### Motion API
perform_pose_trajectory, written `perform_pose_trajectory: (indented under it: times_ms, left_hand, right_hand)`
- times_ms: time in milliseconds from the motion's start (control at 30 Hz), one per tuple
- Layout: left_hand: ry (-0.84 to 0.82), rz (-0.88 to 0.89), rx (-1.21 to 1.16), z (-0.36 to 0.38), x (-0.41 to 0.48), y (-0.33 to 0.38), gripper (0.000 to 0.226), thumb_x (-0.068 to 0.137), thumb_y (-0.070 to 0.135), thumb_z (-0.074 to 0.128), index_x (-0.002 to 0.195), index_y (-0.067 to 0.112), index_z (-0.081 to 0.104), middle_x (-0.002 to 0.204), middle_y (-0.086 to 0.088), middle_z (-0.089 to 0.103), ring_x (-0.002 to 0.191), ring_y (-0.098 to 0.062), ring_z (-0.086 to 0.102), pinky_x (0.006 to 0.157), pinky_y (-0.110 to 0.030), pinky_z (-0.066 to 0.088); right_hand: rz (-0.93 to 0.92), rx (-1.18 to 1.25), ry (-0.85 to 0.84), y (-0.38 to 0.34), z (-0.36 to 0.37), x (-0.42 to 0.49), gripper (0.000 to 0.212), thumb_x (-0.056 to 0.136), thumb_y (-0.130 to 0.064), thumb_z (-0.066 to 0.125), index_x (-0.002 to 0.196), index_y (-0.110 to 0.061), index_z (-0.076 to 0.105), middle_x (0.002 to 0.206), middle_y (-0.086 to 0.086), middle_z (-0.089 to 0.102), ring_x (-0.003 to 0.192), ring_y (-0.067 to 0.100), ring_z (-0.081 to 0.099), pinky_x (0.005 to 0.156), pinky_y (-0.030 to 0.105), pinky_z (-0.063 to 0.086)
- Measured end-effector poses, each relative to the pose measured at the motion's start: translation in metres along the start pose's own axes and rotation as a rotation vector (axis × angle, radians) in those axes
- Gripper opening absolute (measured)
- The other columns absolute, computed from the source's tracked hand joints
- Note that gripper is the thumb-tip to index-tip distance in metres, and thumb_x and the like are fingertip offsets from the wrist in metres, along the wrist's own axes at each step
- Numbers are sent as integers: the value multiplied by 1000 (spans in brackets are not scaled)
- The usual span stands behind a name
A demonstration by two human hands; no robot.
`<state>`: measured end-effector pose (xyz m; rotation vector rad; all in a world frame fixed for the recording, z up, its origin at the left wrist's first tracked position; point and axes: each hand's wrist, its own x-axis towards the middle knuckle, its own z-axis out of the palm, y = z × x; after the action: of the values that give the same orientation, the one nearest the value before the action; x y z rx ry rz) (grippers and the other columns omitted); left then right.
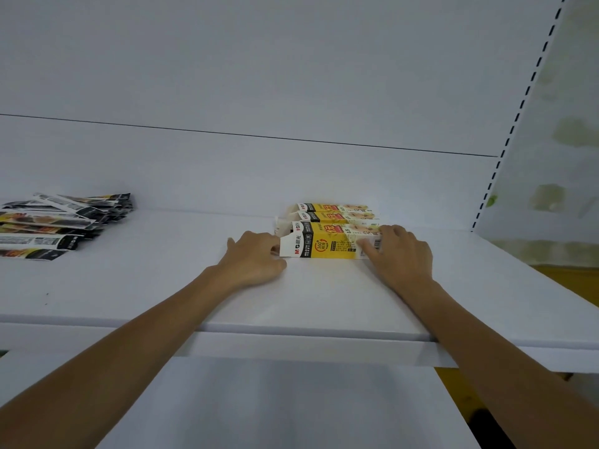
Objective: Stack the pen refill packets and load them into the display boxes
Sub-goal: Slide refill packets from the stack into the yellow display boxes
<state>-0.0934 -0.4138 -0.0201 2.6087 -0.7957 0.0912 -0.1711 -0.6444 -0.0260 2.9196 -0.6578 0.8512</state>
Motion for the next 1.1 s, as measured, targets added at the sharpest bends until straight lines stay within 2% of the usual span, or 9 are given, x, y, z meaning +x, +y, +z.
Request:
perform_pose_trajectory:
  times_ms: [100,200,300,433,600,733,867,967,1100]
  left_hand:
    - [50,39,-20,-10,-7,-12,34,83,30,50,115,23,60,125,7,57,121,-19,44,107,-42,27]
    - [173,45,22,-24,-12,-30,33,86,29,53,118,25,59,132,7,54,124,-19,43,104,-35,30]
    - [255,21,42,-36,-20,-50,34,86,27,55,121,26,57,135,7,51,125,-19,41,103,-33,28]
    - [311,-32,-18,-57,-44,-80,38,88,23,56,126,22,55,131,2,53,120,-16,46,98,-27,33]
    - [448,-109,25,-93,-78,-135,36,85,19,59,121,19,60,127,-1,57,119,-21,49,98,-32,37]
    - [516,-172,29,-125,-101,-185,37,81,11,61,118,13,63,125,-6,60,117,-24,53,98,-34,41]
    - [508,-262,48,-152,-119,-248,35,81,11,61,116,14,65,118,-9,62,108,-27,55,91,-33,42]
    - [444,-327,37,-169,-128,-299,37,83,15,63,120,15,61,122,-10,58,110,-26,54,91,-34,40]
    - [395,-315,43,-181,-131,-356,37,84,17,64,120,17,60,123,-9,57,111,-25,51,91,-33,37]
  right_hand:
    - [-23,-86,-4,-3,-1,3,54,92,-53,38,117,-9,54,126,6,51,115,25,47,96,43,34]
    - [-120,5,-19,-18,-8,10,62,88,-53,47,133,-11,44,147,7,32,133,26,31,107,46,23]
    - [-213,194,54,-61,-25,18,62,88,-45,55,137,-11,39,148,8,32,132,27,32,105,43,27]
    - [-351,366,105,-139,-43,23,60,89,-38,55,139,-11,35,147,6,33,131,26,33,101,41,30]
    - [-467,452,168,-224,-53,27,57,88,-29,55,139,-13,35,142,3,38,123,26,38,92,38,35]
    - [-511,470,130,-285,-48,24,58,88,-24,55,140,-13,33,141,5,39,123,27,40,93,39,36]
    - [-538,477,66,-340,-32,17,59,89,-24,53,142,-14,29,143,6,37,125,26,39,97,39,34]
    - [-517,469,1,-376,-22,14,58,90,-24,53,142,-14,29,141,8,39,126,27,39,99,40,33]
    - [-505,450,-73,-415,-7,13,54,90,-26,55,139,-14,36,132,9,49,121,27,44,98,40,38]
